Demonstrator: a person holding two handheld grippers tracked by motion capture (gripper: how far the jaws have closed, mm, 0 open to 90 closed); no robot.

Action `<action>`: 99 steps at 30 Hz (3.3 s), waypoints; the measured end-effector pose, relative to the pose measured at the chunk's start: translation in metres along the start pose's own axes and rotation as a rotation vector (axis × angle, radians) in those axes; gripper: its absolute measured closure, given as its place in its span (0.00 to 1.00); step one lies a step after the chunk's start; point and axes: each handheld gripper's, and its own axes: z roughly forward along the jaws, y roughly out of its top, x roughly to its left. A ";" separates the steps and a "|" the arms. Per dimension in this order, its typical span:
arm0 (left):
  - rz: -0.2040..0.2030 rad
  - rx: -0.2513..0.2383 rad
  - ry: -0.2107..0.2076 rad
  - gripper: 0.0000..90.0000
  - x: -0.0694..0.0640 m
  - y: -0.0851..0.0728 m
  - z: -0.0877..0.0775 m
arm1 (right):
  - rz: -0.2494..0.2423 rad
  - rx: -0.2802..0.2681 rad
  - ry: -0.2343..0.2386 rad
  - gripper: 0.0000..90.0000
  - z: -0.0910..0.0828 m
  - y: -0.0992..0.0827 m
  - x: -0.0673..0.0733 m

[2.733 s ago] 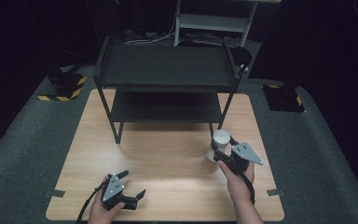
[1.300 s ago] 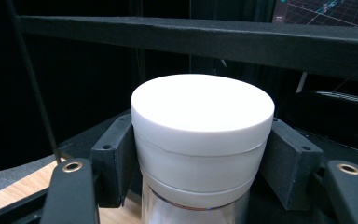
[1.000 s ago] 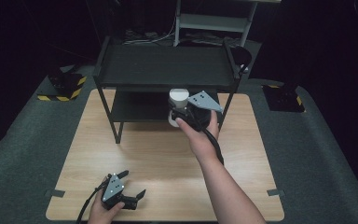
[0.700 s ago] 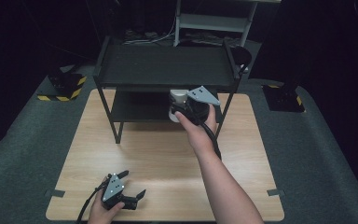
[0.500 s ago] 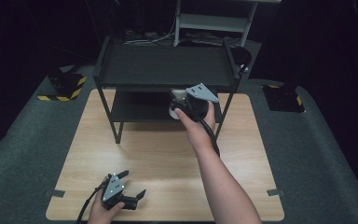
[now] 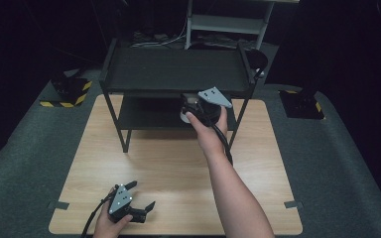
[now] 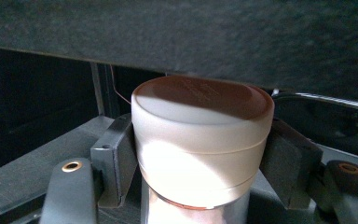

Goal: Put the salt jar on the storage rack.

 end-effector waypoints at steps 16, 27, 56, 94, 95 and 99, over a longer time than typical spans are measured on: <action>0.004 0.000 0.000 0.01 0.000 0.000 0.000 | -0.005 -0.029 0.012 0.38 -0.001 -0.008 -0.004; 0.008 0.000 0.001 0.01 0.000 0.000 0.000 | 0.014 -0.031 0.029 0.01 -0.002 -0.006 -0.005; 0.012 -0.001 -0.002 0.01 0.000 0.000 0.000 | -0.024 -0.104 0.132 0.01 -0.075 -0.035 -0.013; 0.017 0.000 0.001 0.01 -0.001 0.000 0.000 | -0.060 -0.037 0.206 0.01 -0.168 -0.151 -0.032; 0.017 0.000 0.001 0.01 -0.001 0.000 0.000 | -0.058 -0.031 0.202 0.01 -0.170 -0.154 -0.033; 0.016 0.001 0.003 0.01 -0.002 0.000 0.000 | -0.052 -0.008 0.189 0.01 -0.177 -0.169 -0.041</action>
